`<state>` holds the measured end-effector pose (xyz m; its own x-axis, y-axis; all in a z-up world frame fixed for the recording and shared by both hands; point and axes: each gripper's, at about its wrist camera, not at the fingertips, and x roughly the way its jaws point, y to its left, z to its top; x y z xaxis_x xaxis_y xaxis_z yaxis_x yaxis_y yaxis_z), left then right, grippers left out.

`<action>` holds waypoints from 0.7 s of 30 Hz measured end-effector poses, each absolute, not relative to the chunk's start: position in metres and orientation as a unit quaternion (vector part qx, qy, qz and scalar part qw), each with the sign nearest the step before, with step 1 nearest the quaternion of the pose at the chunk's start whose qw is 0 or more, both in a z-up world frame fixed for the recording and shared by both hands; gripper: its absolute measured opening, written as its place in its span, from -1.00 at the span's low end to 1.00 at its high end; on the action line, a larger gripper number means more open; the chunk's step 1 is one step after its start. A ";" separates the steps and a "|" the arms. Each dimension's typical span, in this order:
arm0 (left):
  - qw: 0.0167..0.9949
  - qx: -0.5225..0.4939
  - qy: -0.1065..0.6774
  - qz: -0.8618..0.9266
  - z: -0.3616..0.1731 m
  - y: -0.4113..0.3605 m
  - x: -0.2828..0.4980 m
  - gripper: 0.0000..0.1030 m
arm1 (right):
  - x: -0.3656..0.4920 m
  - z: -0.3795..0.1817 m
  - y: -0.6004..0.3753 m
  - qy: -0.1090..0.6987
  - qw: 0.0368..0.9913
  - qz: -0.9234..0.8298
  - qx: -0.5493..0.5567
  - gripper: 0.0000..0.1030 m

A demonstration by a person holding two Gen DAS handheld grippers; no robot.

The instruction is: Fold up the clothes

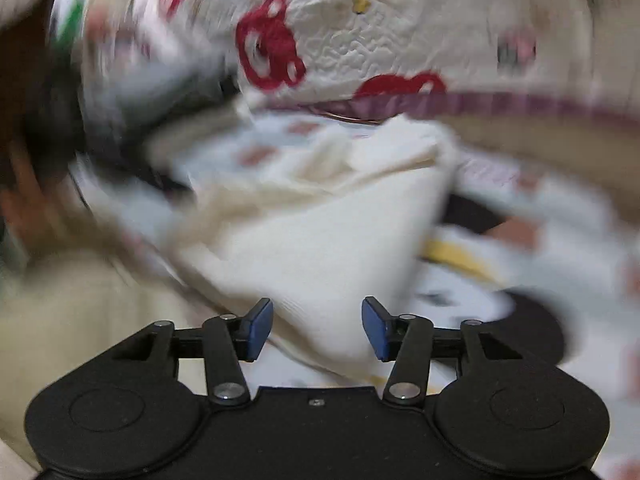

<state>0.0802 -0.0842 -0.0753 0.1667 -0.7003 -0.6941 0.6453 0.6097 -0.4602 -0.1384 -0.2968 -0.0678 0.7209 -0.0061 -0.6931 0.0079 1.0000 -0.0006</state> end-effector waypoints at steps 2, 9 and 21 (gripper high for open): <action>0.774 -0.017 0.467 -0.428 -0.072 -0.095 0.072 0.07 | -0.148 -0.079 -0.285 0.382 0.922 -0.010 -0.052 0.07; 0.808 0.115 0.443 -0.370 -0.088 -0.121 0.057 0.16 | -0.144 -0.096 -0.285 0.384 0.923 -0.011 0.013 0.08; 0.796 0.074 0.489 -0.350 -0.102 -0.115 0.067 0.33 | -0.136 -0.113 -0.312 0.374 0.916 -0.090 0.111 0.22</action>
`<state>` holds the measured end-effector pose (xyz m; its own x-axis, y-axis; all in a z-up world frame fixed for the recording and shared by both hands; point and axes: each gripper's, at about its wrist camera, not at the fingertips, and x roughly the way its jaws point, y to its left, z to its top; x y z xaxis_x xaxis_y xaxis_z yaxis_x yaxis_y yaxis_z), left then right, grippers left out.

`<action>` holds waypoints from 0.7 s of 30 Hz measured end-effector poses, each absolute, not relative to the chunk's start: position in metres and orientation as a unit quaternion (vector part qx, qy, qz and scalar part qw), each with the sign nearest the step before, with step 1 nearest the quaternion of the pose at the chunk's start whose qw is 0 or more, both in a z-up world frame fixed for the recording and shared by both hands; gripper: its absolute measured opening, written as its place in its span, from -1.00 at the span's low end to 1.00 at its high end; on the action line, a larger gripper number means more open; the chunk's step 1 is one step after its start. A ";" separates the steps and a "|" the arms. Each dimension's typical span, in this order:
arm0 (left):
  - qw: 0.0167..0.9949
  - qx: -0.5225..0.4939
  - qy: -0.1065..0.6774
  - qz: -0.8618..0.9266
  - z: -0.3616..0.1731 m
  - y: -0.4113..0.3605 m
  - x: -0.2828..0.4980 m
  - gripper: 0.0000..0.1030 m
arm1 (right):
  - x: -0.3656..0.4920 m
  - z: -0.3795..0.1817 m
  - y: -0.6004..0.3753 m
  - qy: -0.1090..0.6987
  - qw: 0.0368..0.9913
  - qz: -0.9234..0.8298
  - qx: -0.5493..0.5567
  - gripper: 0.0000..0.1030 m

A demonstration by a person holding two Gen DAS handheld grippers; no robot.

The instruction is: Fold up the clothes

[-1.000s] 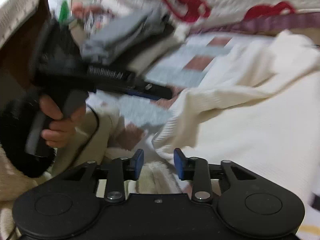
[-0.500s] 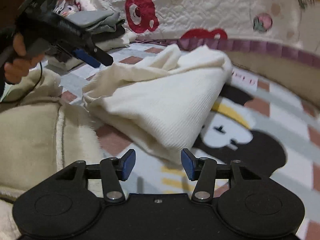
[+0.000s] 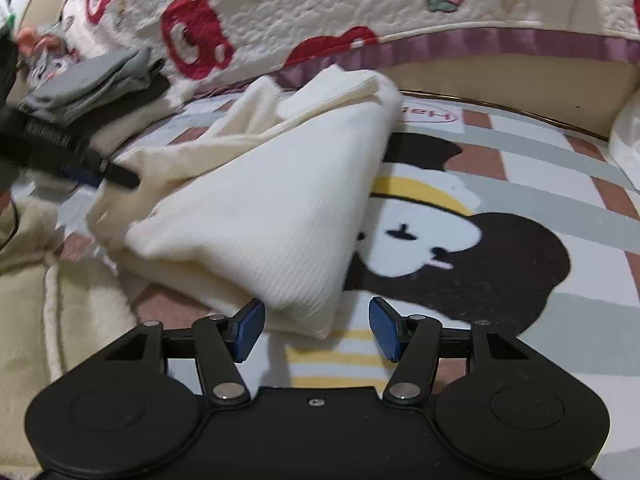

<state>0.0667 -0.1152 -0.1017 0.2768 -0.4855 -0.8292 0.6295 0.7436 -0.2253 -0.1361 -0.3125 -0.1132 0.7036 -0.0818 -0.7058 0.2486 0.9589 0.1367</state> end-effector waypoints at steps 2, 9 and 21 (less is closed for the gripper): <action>0.796 0.092 0.489 -0.346 -0.109 -0.122 0.064 0.36 | -0.132 -0.116 -0.314 0.376 0.915 -0.097 0.110 0.22; 0.843 0.138 0.416 -0.312 -0.104 -0.118 0.053 -0.84 | -0.111 -0.117 -0.312 0.345 0.930 -0.073 0.108 -0.14; 0.850 0.141 0.424 -0.278 -0.112 -0.105 0.058 -0.76 | -0.121 -0.119 -0.305 0.381 0.918 -0.107 0.022 -0.46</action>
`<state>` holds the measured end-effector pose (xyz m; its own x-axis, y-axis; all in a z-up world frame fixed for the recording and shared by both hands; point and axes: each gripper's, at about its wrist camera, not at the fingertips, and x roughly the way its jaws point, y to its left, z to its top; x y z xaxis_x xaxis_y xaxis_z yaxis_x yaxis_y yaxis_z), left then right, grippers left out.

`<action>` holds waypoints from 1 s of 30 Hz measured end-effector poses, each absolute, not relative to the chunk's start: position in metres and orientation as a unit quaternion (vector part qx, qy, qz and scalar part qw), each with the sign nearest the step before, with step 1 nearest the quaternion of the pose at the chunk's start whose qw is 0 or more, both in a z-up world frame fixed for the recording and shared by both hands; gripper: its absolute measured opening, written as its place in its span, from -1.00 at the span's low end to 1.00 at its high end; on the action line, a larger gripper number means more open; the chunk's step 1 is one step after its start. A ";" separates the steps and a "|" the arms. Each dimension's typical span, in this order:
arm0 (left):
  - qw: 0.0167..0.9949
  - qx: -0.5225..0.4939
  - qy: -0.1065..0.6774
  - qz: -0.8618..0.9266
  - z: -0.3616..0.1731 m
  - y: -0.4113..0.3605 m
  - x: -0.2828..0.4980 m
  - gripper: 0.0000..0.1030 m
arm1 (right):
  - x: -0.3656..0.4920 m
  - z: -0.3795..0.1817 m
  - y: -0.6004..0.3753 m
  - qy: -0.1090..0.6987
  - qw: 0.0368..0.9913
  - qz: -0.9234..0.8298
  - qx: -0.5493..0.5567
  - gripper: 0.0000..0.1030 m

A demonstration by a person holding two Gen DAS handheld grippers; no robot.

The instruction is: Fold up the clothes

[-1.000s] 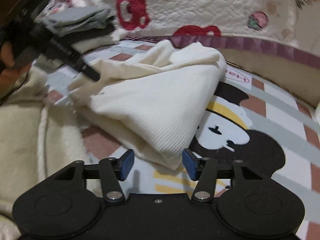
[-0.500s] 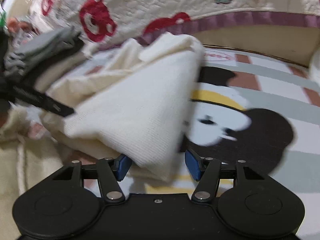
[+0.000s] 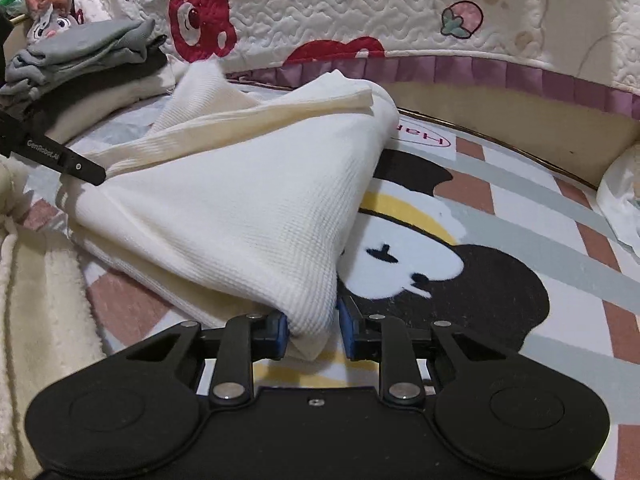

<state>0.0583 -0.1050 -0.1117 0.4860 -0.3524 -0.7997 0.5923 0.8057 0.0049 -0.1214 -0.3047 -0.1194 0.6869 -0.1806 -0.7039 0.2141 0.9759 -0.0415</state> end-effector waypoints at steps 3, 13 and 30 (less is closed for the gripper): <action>0.852 0.137 0.428 -0.268 -0.112 -0.102 0.061 -0.73 | -0.121 -0.121 -0.305 0.384 0.917 -0.104 0.023 -0.46; 0.852 0.149 0.449 -0.226 -0.113 -0.095 0.067 -0.50 | -0.123 -0.123 -0.306 0.386 0.917 -0.095 0.032 -0.46; 0.848 0.007 0.437 -0.300 -0.075 -0.103 0.099 -0.17 | -0.155 -0.060 -0.339 0.384 0.918 -0.047 0.091 -0.01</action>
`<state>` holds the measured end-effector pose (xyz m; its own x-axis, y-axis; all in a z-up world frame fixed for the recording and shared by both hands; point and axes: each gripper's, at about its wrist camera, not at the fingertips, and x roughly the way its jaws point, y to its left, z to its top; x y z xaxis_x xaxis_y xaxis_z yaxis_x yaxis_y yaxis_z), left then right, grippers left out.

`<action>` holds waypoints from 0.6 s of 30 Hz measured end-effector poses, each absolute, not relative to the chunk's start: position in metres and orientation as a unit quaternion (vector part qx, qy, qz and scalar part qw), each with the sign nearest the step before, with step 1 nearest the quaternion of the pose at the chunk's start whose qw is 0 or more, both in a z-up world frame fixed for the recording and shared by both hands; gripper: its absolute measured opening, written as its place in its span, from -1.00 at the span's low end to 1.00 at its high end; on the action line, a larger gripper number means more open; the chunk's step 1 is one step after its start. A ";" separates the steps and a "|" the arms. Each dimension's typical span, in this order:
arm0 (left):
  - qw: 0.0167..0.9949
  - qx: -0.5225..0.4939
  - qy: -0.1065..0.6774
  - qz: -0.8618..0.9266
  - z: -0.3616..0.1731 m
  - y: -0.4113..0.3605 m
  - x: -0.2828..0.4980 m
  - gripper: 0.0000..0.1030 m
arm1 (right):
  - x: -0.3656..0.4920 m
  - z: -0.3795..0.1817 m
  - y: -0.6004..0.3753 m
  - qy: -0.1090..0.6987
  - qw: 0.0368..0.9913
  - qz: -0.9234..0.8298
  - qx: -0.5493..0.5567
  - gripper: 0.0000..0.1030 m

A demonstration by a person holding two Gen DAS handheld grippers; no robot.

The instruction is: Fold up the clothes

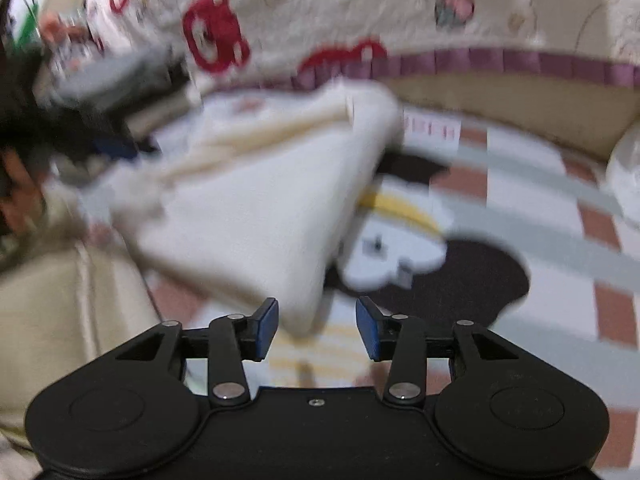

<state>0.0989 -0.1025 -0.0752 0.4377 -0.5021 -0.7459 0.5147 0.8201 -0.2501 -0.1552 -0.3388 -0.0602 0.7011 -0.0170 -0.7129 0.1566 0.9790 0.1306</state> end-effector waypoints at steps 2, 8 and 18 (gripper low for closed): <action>0.839 -0.023 0.451 -0.303 -0.076 -0.104 0.119 -0.18 | -0.136 -0.037 -0.348 0.367 0.926 -0.038 0.084 0.05; 0.826 -0.036 0.457 -0.326 -0.087 -0.128 0.166 -0.18 | -0.035 -0.039 -0.346 0.392 0.919 0.035 0.037 0.05; 0.834 0.061 0.404 -0.370 -0.109 -0.165 0.184 -0.89 | 0.010 -0.118 -0.324 0.386 0.919 0.057 0.053 0.09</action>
